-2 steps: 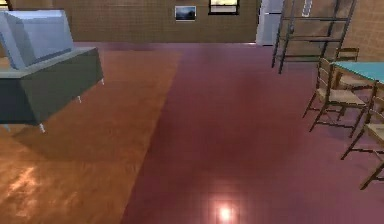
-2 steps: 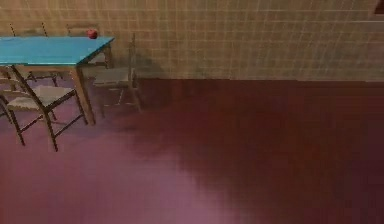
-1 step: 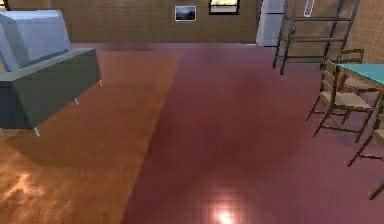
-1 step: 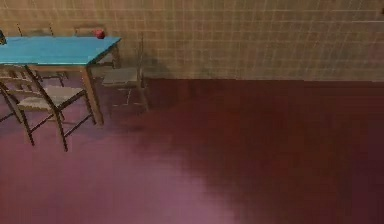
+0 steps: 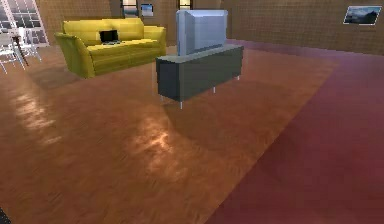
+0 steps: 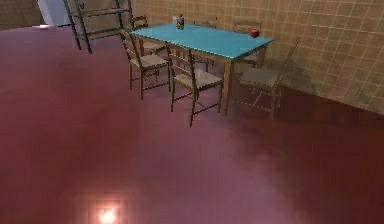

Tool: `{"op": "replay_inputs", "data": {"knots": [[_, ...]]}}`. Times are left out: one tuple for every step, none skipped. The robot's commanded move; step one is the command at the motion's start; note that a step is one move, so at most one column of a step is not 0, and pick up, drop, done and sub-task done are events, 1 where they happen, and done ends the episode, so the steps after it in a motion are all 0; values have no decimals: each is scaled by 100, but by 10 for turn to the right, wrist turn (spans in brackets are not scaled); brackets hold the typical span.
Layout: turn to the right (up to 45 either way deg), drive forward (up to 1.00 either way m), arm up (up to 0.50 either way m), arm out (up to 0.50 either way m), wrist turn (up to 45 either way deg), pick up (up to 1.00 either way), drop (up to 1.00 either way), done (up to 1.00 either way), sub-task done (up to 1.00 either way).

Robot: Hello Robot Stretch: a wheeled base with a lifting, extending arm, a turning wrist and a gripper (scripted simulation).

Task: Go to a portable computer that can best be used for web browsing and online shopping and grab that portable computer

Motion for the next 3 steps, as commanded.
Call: {"op": "replay_inputs", "data": {"knots": [[0, 45, 0, 0, 0, 0, 0, 0, 0], [-270, 0, 0, 0, 0, 0, 0, 0, 0], [0, 100, 0, 0, 0, 0, 0, 0, 0]]}}
